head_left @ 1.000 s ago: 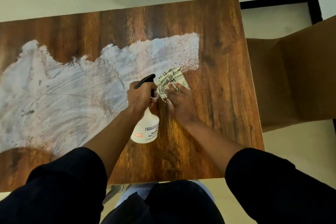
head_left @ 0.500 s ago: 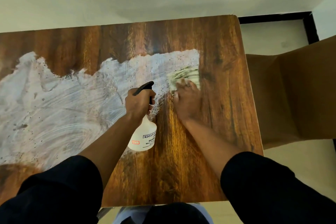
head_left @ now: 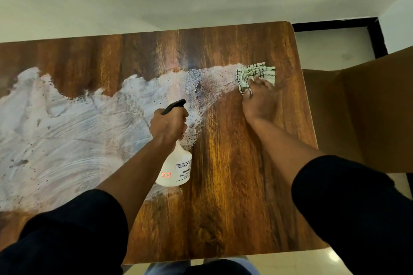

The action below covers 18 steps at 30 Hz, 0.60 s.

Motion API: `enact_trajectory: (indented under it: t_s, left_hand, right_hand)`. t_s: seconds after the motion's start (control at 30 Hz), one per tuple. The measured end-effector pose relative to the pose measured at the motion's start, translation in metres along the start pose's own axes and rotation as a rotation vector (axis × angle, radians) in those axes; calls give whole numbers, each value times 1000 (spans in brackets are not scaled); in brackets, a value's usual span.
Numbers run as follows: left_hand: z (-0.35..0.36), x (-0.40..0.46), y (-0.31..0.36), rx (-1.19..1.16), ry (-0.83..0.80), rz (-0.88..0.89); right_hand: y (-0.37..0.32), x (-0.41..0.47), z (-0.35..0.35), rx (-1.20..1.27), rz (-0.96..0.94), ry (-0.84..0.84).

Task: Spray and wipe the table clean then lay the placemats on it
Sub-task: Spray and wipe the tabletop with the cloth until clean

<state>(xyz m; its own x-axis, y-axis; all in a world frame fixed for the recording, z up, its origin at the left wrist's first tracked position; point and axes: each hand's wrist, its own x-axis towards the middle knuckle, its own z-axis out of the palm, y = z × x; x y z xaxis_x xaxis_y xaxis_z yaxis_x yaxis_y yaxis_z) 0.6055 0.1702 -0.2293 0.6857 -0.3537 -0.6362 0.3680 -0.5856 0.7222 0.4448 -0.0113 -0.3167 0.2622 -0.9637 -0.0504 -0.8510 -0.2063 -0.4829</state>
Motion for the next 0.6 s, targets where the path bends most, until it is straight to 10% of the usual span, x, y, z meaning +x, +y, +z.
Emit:
enact_trajectory:
  t_s: [0.37, 0.6]
  left_hand:
    - [24, 0, 1, 46, -189, 7]
    - [25, 9, -1, -6, -150, -14]
  right_hand:
    - [-16, -74, 25, 91, -586, -247]
    - [11, 15, 14, 47, -287, -84]
